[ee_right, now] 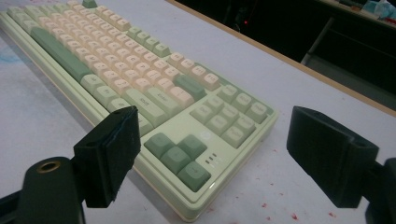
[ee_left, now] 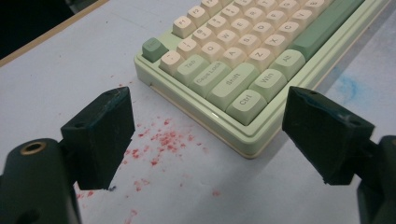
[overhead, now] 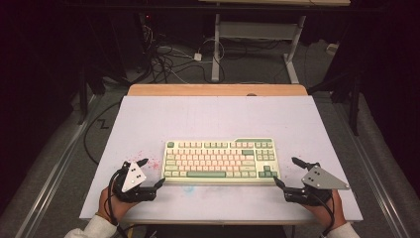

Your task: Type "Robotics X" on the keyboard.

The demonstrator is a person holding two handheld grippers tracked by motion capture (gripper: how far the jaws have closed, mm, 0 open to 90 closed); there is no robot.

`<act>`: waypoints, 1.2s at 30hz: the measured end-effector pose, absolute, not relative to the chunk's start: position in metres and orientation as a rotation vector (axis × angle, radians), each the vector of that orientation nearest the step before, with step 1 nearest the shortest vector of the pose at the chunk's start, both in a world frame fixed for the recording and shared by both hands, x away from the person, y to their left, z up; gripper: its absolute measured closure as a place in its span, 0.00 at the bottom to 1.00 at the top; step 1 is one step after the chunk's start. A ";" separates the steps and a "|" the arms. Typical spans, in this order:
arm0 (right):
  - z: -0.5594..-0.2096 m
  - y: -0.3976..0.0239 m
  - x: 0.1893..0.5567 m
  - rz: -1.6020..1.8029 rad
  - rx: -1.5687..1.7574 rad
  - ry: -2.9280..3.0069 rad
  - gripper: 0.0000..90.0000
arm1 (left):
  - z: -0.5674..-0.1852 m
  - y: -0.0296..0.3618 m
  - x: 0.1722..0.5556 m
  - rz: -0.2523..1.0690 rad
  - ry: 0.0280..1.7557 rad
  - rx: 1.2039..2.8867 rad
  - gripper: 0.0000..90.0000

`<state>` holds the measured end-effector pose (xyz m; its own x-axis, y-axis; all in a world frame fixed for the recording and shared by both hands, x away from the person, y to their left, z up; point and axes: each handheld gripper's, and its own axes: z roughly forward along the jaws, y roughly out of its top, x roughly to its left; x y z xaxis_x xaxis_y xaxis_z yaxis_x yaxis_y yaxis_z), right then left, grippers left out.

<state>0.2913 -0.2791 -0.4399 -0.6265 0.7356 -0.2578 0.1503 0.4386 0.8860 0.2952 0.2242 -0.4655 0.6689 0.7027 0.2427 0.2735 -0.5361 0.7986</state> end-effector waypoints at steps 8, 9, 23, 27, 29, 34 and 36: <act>-0.437 -0.282 0.291 1.174 0.742 2.052 0.25 | -0.466 0.221 0.297 0.700 0.749 2.132 0.18; -0.437 -0.282 0.291 1.174 0.742 2.052 0.25 | -0.466 0.221 0.297 0.705 0.748 2.133 0.18; -0.418 -0.264 0.307 1.191 0.690 2.141 1.00 | -0.462 0.226 0.294 0.711 0.766 2.117 0.18; -0.417 -0.257 0.312 1.178 0.682 2.171 1.00 | -0.462 0.226 0.294 0.710 0.771 2.118 0.18; -0.418 -0.253 0.314 1.169 0.682 2.191 1.00 | -0.463 0.227 0.294 0.705 0.776 2.123 0.18; -0.424 -0.237 0.322 1.135 0.670 2.237 1.00 | -0.463 0.225 0.296 0.693 0.769 2.136 0.18; -0.428 -0.229 0.326 1.119 0.656 2.266 1.00 | -0.464 0.225 0.296 0.694 0.767 2.138 0.18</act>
<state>0.3259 -0.2292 -0.4279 -0.7450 0.6228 -0.2387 0.1890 0.5403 0.8200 0.2959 0.2250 -0.4635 0.6735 0.7030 0.2286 0.2977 -0.5410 0.7865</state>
